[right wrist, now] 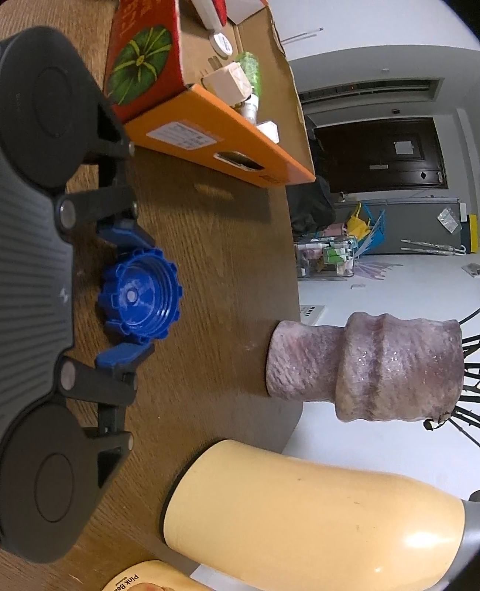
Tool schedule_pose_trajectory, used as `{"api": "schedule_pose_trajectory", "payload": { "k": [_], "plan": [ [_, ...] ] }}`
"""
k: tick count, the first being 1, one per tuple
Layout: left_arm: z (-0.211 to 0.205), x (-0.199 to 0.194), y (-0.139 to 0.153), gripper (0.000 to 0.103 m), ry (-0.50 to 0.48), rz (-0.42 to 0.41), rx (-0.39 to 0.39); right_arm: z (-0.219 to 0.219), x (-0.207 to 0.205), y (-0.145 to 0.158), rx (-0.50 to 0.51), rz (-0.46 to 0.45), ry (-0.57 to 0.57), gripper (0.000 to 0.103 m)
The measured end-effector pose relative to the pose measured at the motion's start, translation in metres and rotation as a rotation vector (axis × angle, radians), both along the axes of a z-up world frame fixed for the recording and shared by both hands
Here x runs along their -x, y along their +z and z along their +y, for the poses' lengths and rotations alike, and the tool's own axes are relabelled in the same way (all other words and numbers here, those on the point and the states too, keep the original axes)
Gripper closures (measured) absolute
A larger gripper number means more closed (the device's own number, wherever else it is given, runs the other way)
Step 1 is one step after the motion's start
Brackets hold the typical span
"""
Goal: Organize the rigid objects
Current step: 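Carry the purple cap and blue cap over the box with both tools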
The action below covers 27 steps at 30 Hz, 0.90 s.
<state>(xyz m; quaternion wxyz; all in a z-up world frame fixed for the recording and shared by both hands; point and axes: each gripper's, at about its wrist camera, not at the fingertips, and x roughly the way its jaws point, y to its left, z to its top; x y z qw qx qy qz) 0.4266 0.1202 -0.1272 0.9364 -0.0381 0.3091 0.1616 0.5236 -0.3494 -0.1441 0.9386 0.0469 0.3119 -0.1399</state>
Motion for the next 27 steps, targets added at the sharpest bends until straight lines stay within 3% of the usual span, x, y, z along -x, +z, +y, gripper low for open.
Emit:
{"api": "schedule_pose_trajectory", "payload": {
  "k": [15, 27],
  "plan": [
    [-0.032, -0.001, 0.007, 0.047, -0.055, -0.023, 0.023, 0.010, 0.028, 0.012, 0.025, -0.084, 0.001, 0.051],
    [-0.055, 0.005, 0.017, 0.047, -0.103, -0.047, 0.052, 0.044, 0.061, 0.023, 0.027, -0.132, 0.096, 0.051]
  ]
}}
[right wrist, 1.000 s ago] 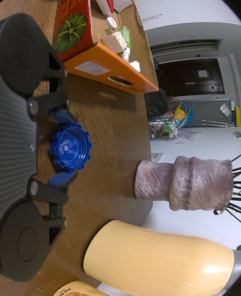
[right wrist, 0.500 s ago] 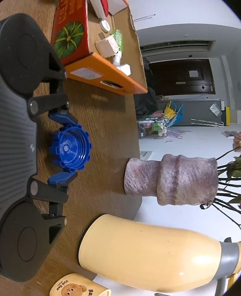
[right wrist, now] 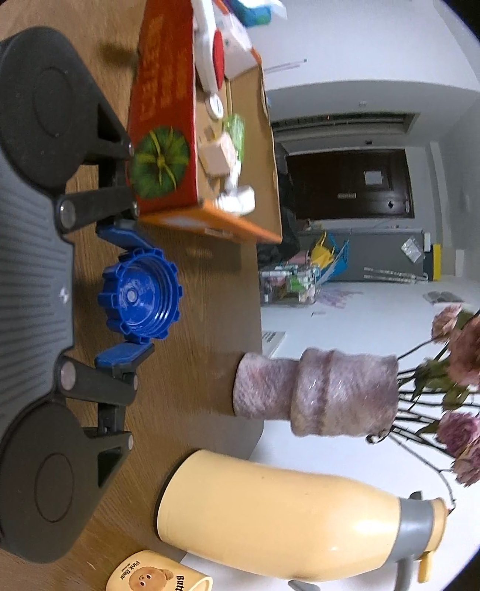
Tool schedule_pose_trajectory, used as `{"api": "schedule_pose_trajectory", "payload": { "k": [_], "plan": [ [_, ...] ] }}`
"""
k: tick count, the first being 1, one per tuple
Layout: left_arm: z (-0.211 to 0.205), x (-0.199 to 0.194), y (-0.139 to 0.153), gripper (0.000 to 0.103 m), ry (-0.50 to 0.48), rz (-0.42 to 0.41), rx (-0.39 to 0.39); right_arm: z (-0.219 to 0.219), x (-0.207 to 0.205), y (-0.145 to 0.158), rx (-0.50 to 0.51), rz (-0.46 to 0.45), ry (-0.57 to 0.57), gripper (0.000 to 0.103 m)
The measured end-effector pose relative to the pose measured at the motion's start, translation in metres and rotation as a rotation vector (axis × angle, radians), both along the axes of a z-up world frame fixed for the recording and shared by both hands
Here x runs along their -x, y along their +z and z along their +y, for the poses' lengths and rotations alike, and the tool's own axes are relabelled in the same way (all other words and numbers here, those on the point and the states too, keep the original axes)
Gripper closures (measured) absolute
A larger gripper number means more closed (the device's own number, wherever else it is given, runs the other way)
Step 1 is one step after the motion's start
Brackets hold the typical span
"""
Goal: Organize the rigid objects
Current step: 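Carry the purple cap and blue cap over the box with both tools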
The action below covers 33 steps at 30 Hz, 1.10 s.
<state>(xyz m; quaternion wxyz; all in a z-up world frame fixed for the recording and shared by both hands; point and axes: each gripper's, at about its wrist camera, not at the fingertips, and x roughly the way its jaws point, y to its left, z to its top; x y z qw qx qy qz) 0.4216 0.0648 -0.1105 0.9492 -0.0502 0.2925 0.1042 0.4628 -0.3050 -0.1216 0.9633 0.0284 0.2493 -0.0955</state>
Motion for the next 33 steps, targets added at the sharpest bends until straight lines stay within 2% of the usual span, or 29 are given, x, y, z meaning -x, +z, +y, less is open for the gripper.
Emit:
{"api": "schedule_pose_trajectory", "payload": {
  "k": [16, 33],
  "plan": [
    [-0.061, -0.001, 0.043, 0.047, -0.132, -0.118, 0.054, 0.053, 0.031, 0.032, -0.026, -0.117, 0.127, 0.051],
    [-0.110, -0.065, 0.062, 0.047, -0.178, -0.175, 0.069, 0.069, -0.002, 0.044, -0.062, -0.163, 0.152, 0.051]
  ]
}}
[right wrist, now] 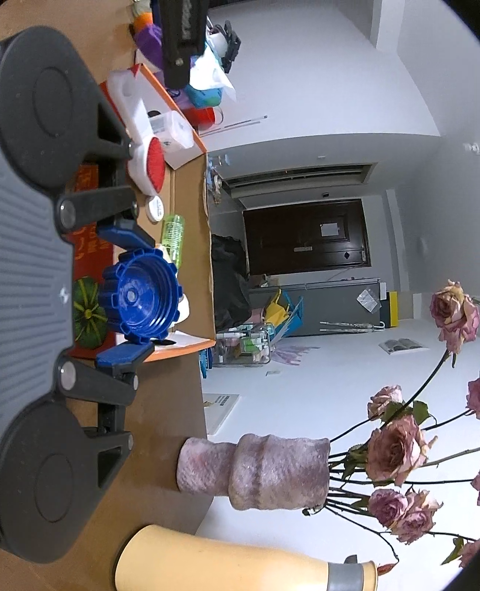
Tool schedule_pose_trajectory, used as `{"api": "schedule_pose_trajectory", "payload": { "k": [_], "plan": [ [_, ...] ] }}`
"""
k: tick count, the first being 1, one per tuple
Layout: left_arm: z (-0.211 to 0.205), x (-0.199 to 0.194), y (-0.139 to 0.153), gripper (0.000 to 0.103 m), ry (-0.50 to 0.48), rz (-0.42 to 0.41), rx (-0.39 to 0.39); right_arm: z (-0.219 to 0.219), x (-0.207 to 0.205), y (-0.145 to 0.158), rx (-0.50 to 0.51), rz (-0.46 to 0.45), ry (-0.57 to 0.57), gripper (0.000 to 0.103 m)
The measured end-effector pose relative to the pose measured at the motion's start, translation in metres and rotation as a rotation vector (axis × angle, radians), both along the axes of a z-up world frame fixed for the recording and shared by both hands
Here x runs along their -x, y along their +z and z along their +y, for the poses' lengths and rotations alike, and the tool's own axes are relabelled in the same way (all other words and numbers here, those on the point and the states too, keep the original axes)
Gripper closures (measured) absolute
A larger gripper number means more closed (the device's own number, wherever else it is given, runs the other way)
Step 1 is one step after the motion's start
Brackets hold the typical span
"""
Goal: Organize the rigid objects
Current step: 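Carry the purple cap and blue cap over the box with both tools, then lower both caps into the box and open both tools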
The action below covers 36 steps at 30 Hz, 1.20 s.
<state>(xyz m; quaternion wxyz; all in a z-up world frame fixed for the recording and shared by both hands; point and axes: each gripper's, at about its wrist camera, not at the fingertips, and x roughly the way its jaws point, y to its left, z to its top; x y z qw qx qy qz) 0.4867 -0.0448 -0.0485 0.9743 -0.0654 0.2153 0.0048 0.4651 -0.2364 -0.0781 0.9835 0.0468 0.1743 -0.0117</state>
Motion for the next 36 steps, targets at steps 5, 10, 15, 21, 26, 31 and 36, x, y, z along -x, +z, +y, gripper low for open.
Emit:
{"api": "schedule_pose_trajectory", "payload": {
  "k": [5, 10, 15, 21, 26, 31, 36],
  "plan": [
    [-0.008, -0.018, 0.000, 0.047, 0.006, -0.007, -0.006, 0.004, -0.017, -0.001, 0.001, 0.000, 0.005, 0.051],
    [-0.016, -0.036, 0.000, 0.047, 0.006, -0.010, -0.011, 0.009, -0.034, -0.003, 0.001, -0.001, 0.011, 0.051],
    [-0.024, -0.053, -0.002, 0.047, 0.008, 0.001, -0.032, 0.013, -0.050, -0.004, 0.003, -0.003, 0.011, 0.051],
    [-0.029, -0.071, -0.005, 0.047, 0.011, 0.015, -0.054, 0.017, -0.063, -0.004, 0.009, -0.004, 0.011, 0.051],
    [-0.030, -0.085, -0.005, 0.047, 0.001, 0.023, -0.050, 0.021, -0.080, -0.004, 0.016, -0.007, 0.010, 0.051],
    [-0.033, -0.098, -0.005, 0.047, -0.003, 0.035, -0.073, 0.021, -0.092, -0.004, 0.015, 0.000, 0.012, 0.051],
    [-0.033, -0.109, -0.007, 0.041, -0.021, 0.065, -0.067, 0.026, -0.103, -0.007, 0.033, 0.020, 0.022, 0.050]
  ]
}}
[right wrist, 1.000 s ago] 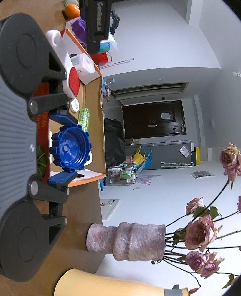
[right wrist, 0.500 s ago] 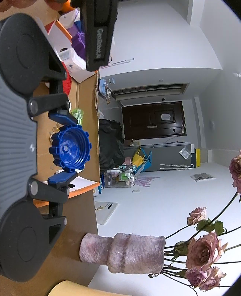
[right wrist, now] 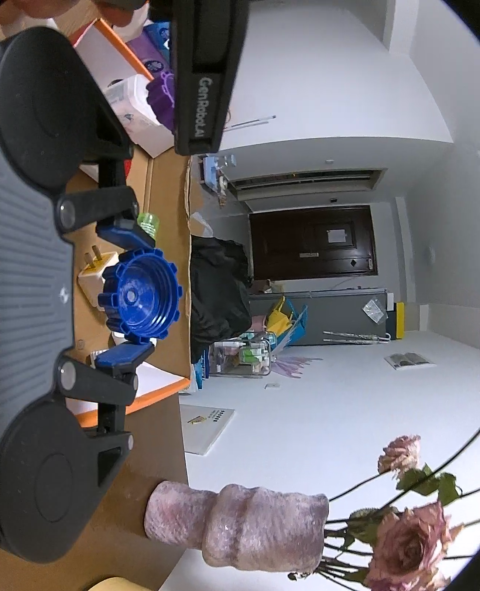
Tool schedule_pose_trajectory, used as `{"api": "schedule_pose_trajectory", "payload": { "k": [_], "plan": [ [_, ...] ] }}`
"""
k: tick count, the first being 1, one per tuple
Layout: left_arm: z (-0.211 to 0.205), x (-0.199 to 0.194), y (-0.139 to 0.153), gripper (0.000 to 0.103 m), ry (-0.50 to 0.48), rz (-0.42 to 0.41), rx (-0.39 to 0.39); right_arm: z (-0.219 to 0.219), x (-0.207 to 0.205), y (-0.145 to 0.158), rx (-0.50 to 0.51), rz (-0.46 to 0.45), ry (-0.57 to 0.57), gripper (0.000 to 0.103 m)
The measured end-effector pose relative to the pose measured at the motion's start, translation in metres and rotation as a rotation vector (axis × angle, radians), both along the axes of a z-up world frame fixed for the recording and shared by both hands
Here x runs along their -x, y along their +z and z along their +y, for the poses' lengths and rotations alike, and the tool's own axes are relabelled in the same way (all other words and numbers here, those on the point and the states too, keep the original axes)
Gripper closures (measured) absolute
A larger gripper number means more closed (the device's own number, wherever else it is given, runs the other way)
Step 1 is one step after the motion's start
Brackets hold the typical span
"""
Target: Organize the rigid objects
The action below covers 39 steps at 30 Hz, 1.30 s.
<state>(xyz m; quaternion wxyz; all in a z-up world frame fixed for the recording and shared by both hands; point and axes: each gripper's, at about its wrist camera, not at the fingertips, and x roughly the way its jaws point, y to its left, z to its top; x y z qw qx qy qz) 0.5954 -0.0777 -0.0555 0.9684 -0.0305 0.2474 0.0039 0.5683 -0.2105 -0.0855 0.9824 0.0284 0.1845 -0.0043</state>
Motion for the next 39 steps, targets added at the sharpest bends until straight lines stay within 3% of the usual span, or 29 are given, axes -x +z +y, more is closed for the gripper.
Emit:
{"api": "schedule_pose_trajectory", "payload": {
  "k": [2, 3, 5, 8, 10, 17, 25, 33, 39],
  "plan": [
    [0.003, -0.001, 0.001, 0.014, 0.003, 0.008, 0.013, 0.000, -0.003, -0.001, 0.006, 0.010, 0.002, 0.050],
    [0.004, 0.000, 0.002, 0.010, 0.016, 0.004, 0.014, -0.001, -0.003, 0.000, 0.008, 0.008, -0.003, 0.049],
    [0.006, 0.004, 0.004, 0.002, 0.020, -0.016, 0.010, -0.003, -0.002, 0.001, 0.005, 0.007, -0.013, 0.030],
    [0.008, 0.009, 0.007, 0.000, 0.016, -0.035, 0.013, -0.006, 0.002, 0.004, 0.000, -0.016, -0.037, 0.005],
    [0.009, 0.010, 0.009, 0.000, 0.018, -0.038, 0.012, -0.009, 0.005, 0.007, -0.004, -0.027, -0.051, 0.000],
    [0.016, 0.014, 0.013, 0.000, 0.028, -0.049, 0.015, -0.017, 0.007, 0.012, -0.022, -0.023, -0.065, 0.000],
    [0.025, 0.051, 0.032, 0.000, 0.039, -0.138, -0.024, -0.016, 0.026, 0.023, 0.002, -0.038, -0.042, 0.000],
    [0.034, 0.118, 0.048, 0.000, 0.022, -0.204, -0.035, -0.023, 0.083, 0.045, 0.002, -0.113, -0.015, 0.000],
    [0.050, 0.173, 0.055, 0.000, 0.026, -0.204, -0.011, -0.025, 0.142, 0.060, -0.006, -0.142, 0.025, 0.000]
  ]
}}
